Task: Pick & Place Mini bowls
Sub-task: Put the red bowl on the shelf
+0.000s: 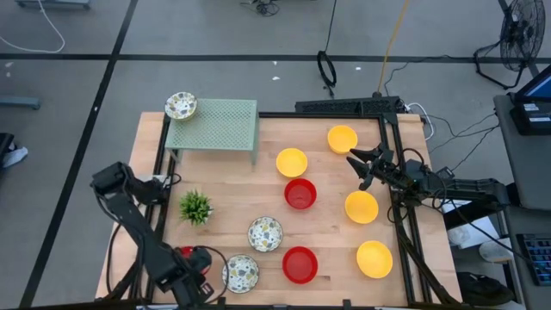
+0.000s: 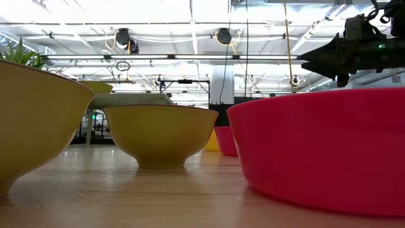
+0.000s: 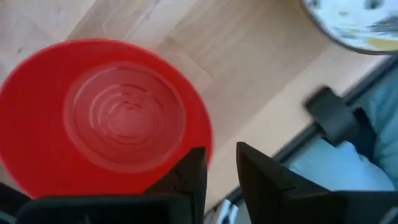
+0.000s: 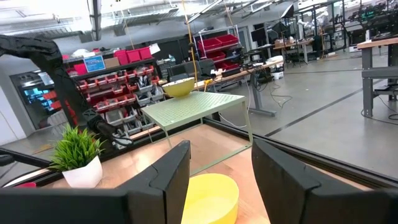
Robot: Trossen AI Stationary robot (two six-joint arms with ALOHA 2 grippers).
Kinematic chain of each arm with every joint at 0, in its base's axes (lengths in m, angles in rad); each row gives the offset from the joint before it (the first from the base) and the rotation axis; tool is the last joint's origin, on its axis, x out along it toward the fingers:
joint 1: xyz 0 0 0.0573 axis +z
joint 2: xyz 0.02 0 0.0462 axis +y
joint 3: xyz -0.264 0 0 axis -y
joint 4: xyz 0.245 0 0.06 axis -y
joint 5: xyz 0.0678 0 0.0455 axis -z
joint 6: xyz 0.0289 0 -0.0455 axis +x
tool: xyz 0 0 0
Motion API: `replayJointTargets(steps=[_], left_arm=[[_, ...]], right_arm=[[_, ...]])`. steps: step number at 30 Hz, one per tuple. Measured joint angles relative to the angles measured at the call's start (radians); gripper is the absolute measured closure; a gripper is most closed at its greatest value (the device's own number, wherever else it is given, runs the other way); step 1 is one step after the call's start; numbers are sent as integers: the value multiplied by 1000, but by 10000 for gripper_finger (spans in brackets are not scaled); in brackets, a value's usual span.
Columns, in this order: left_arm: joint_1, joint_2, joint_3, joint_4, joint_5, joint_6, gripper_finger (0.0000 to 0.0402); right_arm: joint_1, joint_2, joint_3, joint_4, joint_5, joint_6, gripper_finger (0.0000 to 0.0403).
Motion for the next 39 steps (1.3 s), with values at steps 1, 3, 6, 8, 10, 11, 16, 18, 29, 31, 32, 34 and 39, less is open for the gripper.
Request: replayJointTargets(steps=[1,3,6,8,10,11,16,18,29,31,32,34,39], left_arm=[[0,7,0,0,0,1,297],[0,18,0,3,-1,1,273],[-4,36,0,5,-10,15,230],[-14,45,0,5,-26,21,206],[-21,59,0,5,-31,25,188],[-26,67,0,5,-33,25,182],[-40,95,0,5,-62,32,185],[-43,100,0,10,-70,42,196],[-43,101,0,14,-68,145,347],[-40,100,0,14,-59,162,377],[-40,100,1,13,-56,165,388],[-38,98,2,5,-54,167,391],[-36,87,5,9,-53,174,389]], right_arm=[[0,0,0,0,0,0,242],[0,0,0,0,0,0,242],[0,0,0,0,0,0,241],[0,0,0,0,0,0,241],[0,0,0,0,0,0,242],[0,0,0,0,0,0,242],[0,0,0,0,0,0,241],[0,0,0,0,0,0,242],[0,0,0,0,0,0,242],[0,0,0,0,0,0,242],[0,0,0,0,0,0,242],[0,0,0,0,0,0,241],[0,0,0,0,0,0,242]])
